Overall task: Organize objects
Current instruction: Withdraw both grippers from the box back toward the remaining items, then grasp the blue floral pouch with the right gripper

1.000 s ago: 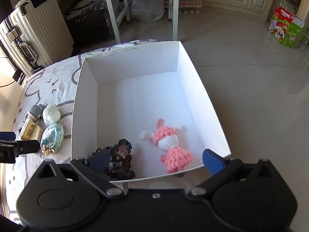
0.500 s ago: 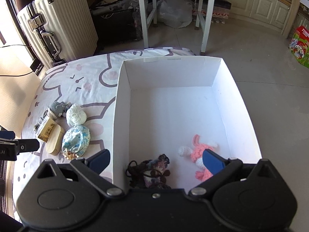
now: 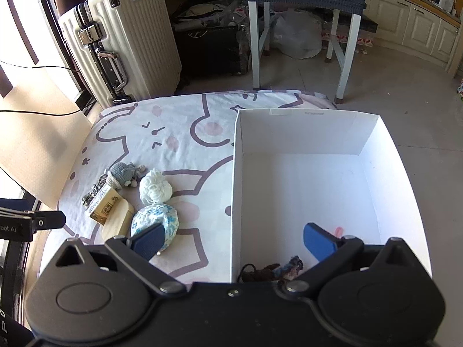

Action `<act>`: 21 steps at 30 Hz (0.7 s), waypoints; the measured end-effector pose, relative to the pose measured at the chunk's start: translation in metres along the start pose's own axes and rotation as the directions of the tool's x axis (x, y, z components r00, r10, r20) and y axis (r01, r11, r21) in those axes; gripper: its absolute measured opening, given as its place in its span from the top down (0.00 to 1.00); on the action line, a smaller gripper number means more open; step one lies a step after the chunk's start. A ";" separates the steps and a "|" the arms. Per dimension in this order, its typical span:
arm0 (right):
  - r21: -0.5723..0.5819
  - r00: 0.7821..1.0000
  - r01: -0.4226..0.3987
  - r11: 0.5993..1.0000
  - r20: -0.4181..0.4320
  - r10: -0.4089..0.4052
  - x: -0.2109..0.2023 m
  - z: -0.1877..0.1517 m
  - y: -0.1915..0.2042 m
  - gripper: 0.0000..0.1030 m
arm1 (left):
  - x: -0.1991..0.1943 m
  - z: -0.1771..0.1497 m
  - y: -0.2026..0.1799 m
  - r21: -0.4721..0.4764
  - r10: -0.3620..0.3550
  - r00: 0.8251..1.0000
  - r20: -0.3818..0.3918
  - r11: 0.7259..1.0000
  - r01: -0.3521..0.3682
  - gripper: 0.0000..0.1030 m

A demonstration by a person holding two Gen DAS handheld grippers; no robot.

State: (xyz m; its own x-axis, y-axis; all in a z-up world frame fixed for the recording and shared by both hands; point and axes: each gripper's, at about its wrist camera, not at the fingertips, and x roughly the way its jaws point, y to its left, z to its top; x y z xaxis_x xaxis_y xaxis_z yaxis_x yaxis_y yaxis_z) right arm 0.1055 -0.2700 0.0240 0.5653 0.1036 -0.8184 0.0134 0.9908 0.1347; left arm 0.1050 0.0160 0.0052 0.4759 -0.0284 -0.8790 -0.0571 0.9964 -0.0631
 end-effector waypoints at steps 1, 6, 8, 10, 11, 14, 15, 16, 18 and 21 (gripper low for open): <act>0.000 1.000 -0.007 1.000 0.007 0.007 0.000 0.001 0.002 0.00 | 0.000 0.000 0.004 -0.006 -0.001 1.000 0.003 1.000 0.001 0.00; -0.008 0.999 -0.040 0.999 0.027 0.041 0.002 0.003 0.013 0.00 | 0.002 -0.002 0.018 -0.031 0.005 1.000 0.030 1.000 -0.004 0.00; -0.012 0.998 -0.050 0.999 0.032 0.051 0.005 0.004 0.017 0.00 | 0.003 -0.003 0.021 -0.020 0.014 0.999 0.052 1.000 -0.013 0.00; -0.003 0.997 -0.066 0.998 0.036 0.066 0.008 0.006 0.021 0.00 | 0.004 -0.003 0.022 0.000 0.027 0.997 0.076 1.000 -0.027 0.00; 0.003 0.997 -0.072 0.997 0.038 0.072 0.009 0.007 0.022 0.00 | 0.005 -0.003 0.022 0.006 0.029 0.996 0.087 1.000 -0.030 0.00; 0.012 0.994 -0.092 0.996 0.054 0.091 0.013 0.009 0.026 0.00 | 0.007 -0.003 0.023 0.017 0.013 0.993 0.119 1.000 -0.015 0.00; 0.011 0.994 -0.094 0.996 0.062 0.093 0.014 0.010 0.028 0.00 | 0.009 -0.002 0.023 0.017 0.007 0.992 0.127 1.000 -0.009 0.00; 0.009 0.993 -0.092 0.996 0.073 0.091 0.016 0.010 0.031 0.00 | 0.010 -0.001 0.023 0.016 -0.001 0.991 0.133 1.000 -0.001 0.01; 0.003 0.993 -0.086 0.996 0.082 0.085 0.021 0.012 0.036 0.00 | 0.015 0.002 0.023 0.012 -0.016 0.990 0.140 1.000 0.014 0.02; 0.001 0.993 -0.095 0.995 0.075 0.095 0.031 0.014 0.042 0.00 | 0.025 0.005 0.022 0.002 -0.025 0.991 0.130 1.000 0.025 0.07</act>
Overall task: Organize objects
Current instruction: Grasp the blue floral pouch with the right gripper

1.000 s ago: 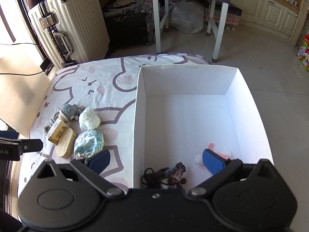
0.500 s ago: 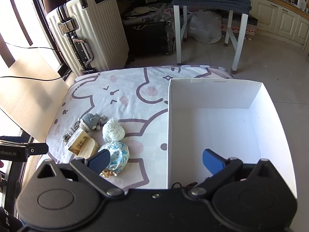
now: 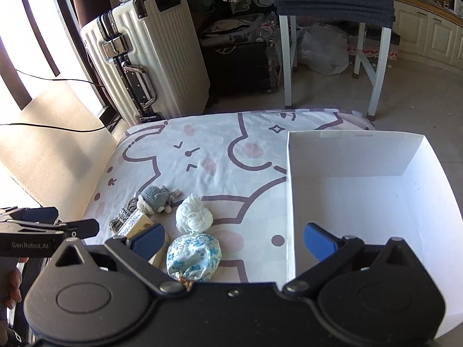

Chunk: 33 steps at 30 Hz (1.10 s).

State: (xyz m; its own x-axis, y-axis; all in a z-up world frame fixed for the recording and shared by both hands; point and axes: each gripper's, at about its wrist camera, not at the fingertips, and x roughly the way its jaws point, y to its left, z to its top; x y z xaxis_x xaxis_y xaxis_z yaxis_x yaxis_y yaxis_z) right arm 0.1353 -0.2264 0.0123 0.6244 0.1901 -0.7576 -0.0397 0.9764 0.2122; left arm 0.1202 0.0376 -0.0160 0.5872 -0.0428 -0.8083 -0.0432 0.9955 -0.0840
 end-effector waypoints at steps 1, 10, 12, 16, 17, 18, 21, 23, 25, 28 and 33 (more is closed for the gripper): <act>0.002 1.000 -0.005 1.000 -0.004 0.005 0.005 0.001 0.002 0.00 | 0.005 0.000 -0.001 -0.002 -0.002 1.000 -0.014 1.000 0.002 0.09; -0.045 0.997 -0.010 0.999 -0.079 0.007 0.051 0.003 0.025 0.00 | 0.053 -0.004 -0.003 0.051 -0.012 0.986 -0.168 0.998 0.021 0.28; -0.040 0.994 -0.022 0.999 -0.104 0.017 0.063 0.004 0.029 0.00 | 0.062 -0.006 -0.004 0.061 -0.008 0.981 -0.193 0.998 0.020 0.31; 0.006 0.985 -0.040 0.999 -0.169 0.040 0.088 0.002 0.034 0.00 | 0.075 -0.010 -0.005 0.075 -0.011 0.973 -0.232 0.997 0.029 0.35; 0.017 0.982 -0.040 0.999 -0.183 0.042 0.094 0.001 0.036 0.00 | 0.078 -0.010 -0.006 0.074 -0.013 0.972 -0.234 0.997 0.032 0.35; 0.026 0.979 -0.042 0.999 -0.197 0.046 0.102 0.001 0.037 0.00 | 0.080 -0.011 -0.006 0.072 -0.014 0.971 -0.238 0.997 0.033 0.35; 0.049 0.970 -0.038 0.998 -0.239 0.048 0.123 -0.004 0.039 0.01 | 0.087 -0.014 -0.004 0.054 -0.020 0.967 -0.254 0.998 0.035 0.35; 0.065 0.962 -0.034 0.997 -0.267 0.051 0.137 -0.008 0.040 0.06 | 0.092 -0.017 -0.003 0.049 -0.019 0.964 -0.266 0.998 0.033 0.35; 0.071 0.950 -0.043 0.997 -0.305 0.062 0.153 -0.014 0.041 0.09 | 0.097 -0.020 -0.004 0.066 -0.009 0.960 -0.281 0.997 0.029 0.35; 0.064 0.938 -0.046 0.997 -0.341 0.065 0.168 -0.023 0.043 0.14 | 0.104 -0.024 -0.003 0.085 0.005 0.954 -0.298 0.996 0.021 0.36; 0.088 0.916 -0.048 0.995 -0.394 0.079 0.182 -0.032 0.042 0.22 | 0.112 -0.029 -0.003 0.093 0.015 0.949 -0.313 0.996 0.015 0.36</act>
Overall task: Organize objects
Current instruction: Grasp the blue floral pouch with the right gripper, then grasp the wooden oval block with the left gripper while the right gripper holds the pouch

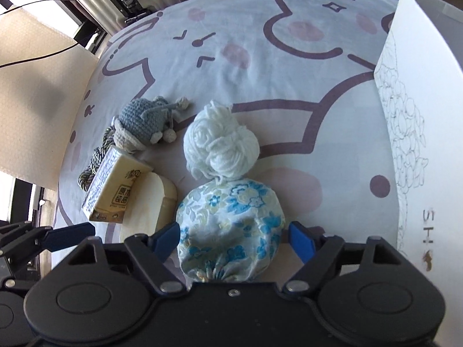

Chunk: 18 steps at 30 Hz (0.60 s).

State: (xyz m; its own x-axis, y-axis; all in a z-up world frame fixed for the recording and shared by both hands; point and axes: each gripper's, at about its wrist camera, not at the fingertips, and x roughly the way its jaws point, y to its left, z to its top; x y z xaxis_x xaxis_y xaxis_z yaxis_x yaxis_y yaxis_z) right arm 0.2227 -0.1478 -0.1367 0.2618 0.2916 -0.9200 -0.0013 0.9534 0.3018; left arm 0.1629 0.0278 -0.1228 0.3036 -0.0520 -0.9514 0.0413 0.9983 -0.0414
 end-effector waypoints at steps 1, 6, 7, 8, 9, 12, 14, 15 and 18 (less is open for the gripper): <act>0.000 1.000 -0.004 1.000 -0.012 0.004 0.002 -0.001 0.000 0.27 | 0.001 0.000 -0.001 0.005 0.001 1.000 -0.003 1.000 -0.001 0.36; -0.020 0.999 0.012 1.000 -0.029 -0.013 0.002 -0.004 -0.002 0.40 | 0.006 -0.004 -0.004 0.031 0.010 1.000 -0.012 0.999 -0.010 0.36; -0.032 0.999 0.014 0.999 -0.034 -0.015 0.000 -0.005 -0.002 0.41 | 0.007 -0.005 -0.004 0.034 0.013 1.000 -0.013 0.999 -0.013 0.36; -0.046 0.999 0.020 0.999 -0.040 -0.022 -0.001 -0.006 -0.003 0.42 | 0.009 -0.005 -0.005 0.036 0.016 1.000 -0.016 0.999 -0.016 0.36; -0.057 0.999 0.024 0.998 -0.043 -0.026 -0.002 -0.008 -0.004 0.42 | 0.010 -0.006 -0.006 0.038 0.018 1.000 -0.017 0.999 -0.018 0.36; -0.065 0.997 0.023 0.998 -0.067 -0.028 -0.005 -0.014 -0.011 0.43 | 0.015 -0.011 -0.011 0.081 0.021 0.999 -0.039 0.997 -0.017 0.34; -0.062 0.995 0.023 0.998 -0.093 -0.028 -0.008 -0.018 -0.016 0.43 | 0.018 -0.016 -0.017 0.113 0.034 0.999 -0.041 0.993 -0.030 0.34; -0.068 0.994 0.025 0.997 -0.109 -0.032 -0.009 -0.021 -0.019 0.43 | 0.019 -0.017 -0.018 0.123 0.041 0.999 -0.035 0.992 -0.036 0.34; -0.084 0.990 0.030 0.996 -0.136 -0.041 -0.013 -0.028 -0.027 0.43 | 0.021 -0.016 -0.019 0.133 0.049 0.998 -0.038 0.990 -0.044 0.34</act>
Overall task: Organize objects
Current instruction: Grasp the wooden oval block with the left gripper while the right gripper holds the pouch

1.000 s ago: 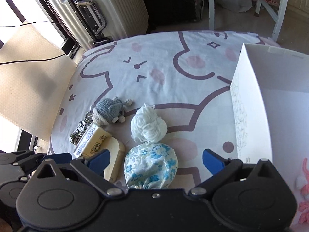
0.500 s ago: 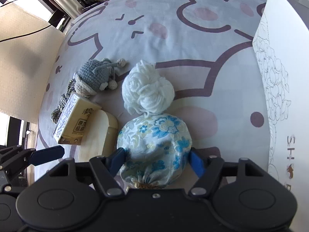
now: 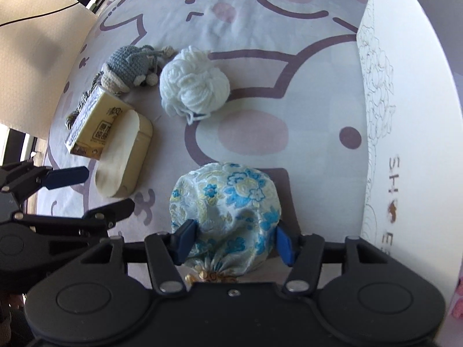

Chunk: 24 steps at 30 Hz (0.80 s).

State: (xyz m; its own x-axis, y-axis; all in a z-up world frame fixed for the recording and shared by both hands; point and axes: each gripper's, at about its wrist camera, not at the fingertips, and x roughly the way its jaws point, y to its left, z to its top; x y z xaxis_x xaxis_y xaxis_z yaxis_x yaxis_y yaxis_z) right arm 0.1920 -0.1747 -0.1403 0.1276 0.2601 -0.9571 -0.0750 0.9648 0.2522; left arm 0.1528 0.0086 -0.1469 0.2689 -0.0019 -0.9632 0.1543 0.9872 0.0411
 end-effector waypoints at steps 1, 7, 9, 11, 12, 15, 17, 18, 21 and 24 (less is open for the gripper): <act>-0.009 1.000 0.002 1.000 -0.005 -0.002 -0.001 -0.002 -0.001 0.43 | 0.001 0.000 0.001 -0.004 0.003 1.000 -0.001 1.000 -0.003 0.34; -0.206 0.999 0.037 0.978 -0.020 -0.042 -0.006 -0.022 0.007 0.42 | 0.002 0.004 0.008 -0.050 -0.002 1.000 -0.001 0.999 0.002 0.34; -0.278 0.998 0.039 0.960 -0.027 -0.049 -0.007 -0.032 0.011 0.42 | 0.003 0.006 0.009 -0.068 -0.007 1.000 0.004 0.998 0.007 0.34; -0.346 0.998 0.038 0.937 -0.031 -0.052 -0.009 -0.041 0.016 0.42 | 0.005 0.009 0.010 -0.088 -0.010 1.000 0.010 0.996 0.011 0.34; -0.378 0.998 0.035 0.925 -0.034 -0.052 -0.009 -0.046 0.019 0.42 | 0.006 0.011 0.010 -0.098 -0.012 1.000 0.012 0.995 0.013 0.34; -0.451 0.998 0.014 0.892 -0.048 -0.040 -0.010 -0.057 0.024 0.41 | 0.009 0.015 0.012 -0.126 -0.019 1.000 0.018 0.992 0.021 0.34; -0.488 0.998 -0.003 0.873 -0.054 -0.027 -0.010 -0.063 0.026 0.41 | 0.011 0.017 0.013 -0.143 -0.021 0.999 0.024 0.990 0.024 0.34; -0.500 0.998 -0.013 0.866 -0.054 -0.016 -0.011 -0.066 0.026 0.40 | 0.012 0.019 0.014 -0.154 -0.022 0.999 0.027 0.988 0.026 0.34; -0.490 0.999 -0.028 0.871 -0.043 0.008 -0.015 -0.070 0.022 0.36 | 0.015 0.021 0.018 -0.185 -0.028 0.999 0.027 0.982 0.032 0.36; -0.435 0.999 -0.046 0.899 -0.040 0.032 -0.021 -0.072 0.020 0.26 | 0.017 0.023 0.021 -0.203 -0.035 0.999 0.019 0.978 0.038 0.50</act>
State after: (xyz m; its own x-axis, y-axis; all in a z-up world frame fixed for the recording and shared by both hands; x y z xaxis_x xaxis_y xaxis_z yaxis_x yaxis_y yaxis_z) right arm 0.1164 -0.1637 -0.1257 0.0855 0.2891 -0.9535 -0.5039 0.8381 0.2089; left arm 0.1823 0.0259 -0.1566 0.2813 -0.0398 -0.9588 -0.0319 0.9982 -0.0508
